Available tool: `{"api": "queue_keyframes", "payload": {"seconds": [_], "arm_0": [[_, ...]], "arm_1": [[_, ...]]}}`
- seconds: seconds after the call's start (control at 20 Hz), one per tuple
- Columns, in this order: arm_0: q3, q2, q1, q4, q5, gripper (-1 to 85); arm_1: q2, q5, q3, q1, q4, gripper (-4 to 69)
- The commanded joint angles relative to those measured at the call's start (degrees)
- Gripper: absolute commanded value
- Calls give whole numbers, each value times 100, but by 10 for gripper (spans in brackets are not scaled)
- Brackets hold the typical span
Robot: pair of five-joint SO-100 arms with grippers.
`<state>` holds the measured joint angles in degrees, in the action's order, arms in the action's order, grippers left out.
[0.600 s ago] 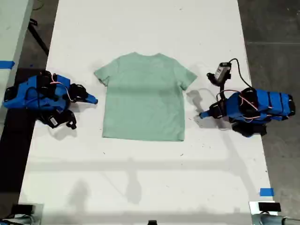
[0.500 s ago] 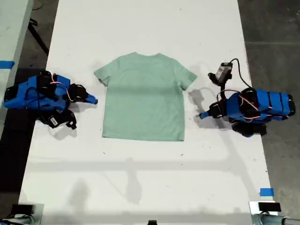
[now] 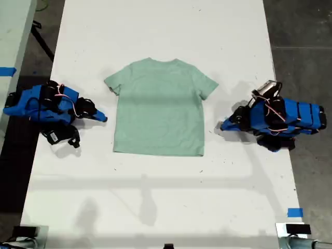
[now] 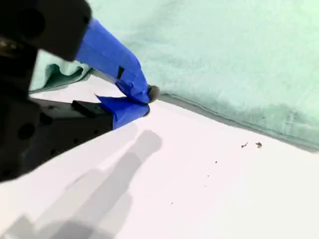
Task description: Fold t-shirt
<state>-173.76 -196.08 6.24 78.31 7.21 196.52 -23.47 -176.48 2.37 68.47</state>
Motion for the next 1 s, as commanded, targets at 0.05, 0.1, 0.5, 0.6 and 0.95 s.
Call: {"api": "queue_keyframes", "payload": {"seconds": [0.05,0.1,0.5,0.6,0.95], "arm_0": [[70,-9,132,9,-571,0],[149,-9,105,-185,-580,0],[2461,2399,721,-264,-536,0],[3287,3234,1134,9,-325,0],[6495,6117,2777,1415,1020,0]], "arm_1": [[-18,536,193,-114,26,-10],[-18,624,334,-114,9,-10],[-2610,2320,3006,809,-299,-10],[-3639,3006,4034,1239,-185,-10],[-6196,4913,7014,3120,1134,40]]}}
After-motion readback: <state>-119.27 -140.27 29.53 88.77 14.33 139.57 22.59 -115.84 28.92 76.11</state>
